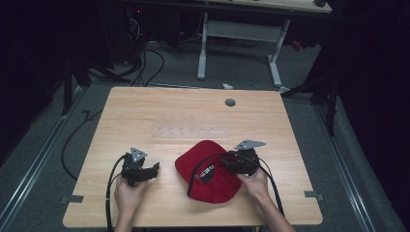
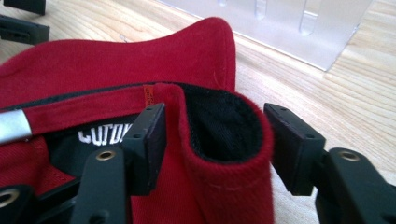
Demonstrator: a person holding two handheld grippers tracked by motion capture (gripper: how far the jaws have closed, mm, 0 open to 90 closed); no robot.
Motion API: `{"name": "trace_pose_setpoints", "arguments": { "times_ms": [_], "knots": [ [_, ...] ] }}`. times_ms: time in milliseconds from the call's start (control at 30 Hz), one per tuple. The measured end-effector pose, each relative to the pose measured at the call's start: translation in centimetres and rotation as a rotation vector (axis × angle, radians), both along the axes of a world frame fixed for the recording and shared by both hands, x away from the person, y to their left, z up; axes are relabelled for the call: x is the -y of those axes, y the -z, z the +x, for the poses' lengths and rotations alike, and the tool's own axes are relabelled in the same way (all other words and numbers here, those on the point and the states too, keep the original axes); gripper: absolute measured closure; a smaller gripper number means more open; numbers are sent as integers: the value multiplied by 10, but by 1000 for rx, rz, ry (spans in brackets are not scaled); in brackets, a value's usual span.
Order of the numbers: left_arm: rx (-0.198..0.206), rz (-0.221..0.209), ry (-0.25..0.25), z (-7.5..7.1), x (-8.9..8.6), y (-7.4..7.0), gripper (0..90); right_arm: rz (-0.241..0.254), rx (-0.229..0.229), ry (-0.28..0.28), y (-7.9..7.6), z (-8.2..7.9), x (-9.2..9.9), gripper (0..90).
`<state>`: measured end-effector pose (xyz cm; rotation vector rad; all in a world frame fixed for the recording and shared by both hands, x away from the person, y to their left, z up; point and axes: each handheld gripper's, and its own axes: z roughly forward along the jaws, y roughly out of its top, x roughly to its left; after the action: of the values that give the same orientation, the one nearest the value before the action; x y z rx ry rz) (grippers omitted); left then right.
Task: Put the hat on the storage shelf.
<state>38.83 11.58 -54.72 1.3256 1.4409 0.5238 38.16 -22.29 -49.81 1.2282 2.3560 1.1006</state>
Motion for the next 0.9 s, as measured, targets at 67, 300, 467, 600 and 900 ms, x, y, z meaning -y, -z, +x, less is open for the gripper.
{"name": "trace_pose_setpoints", "arguments": {
  "times_ms": [67,300,467,600,900],
  "knots": [
    [0,0,0,0,0,0,260,-6,6,-4,1,0,-1,461],
    [0,1,0,0,0,0,259,-28,3,-23,6,1,-3,601],
    [-1,0,0,0,0,0,259,10,-9,-33,6,2,-2,692],
    [0,0,1,0,0,0,261,28,-26,-44,7,4,1,744],
    [2,-3,25,-1,2,0,264,44,-29,-44,4,1,4,807]
  ]
}}
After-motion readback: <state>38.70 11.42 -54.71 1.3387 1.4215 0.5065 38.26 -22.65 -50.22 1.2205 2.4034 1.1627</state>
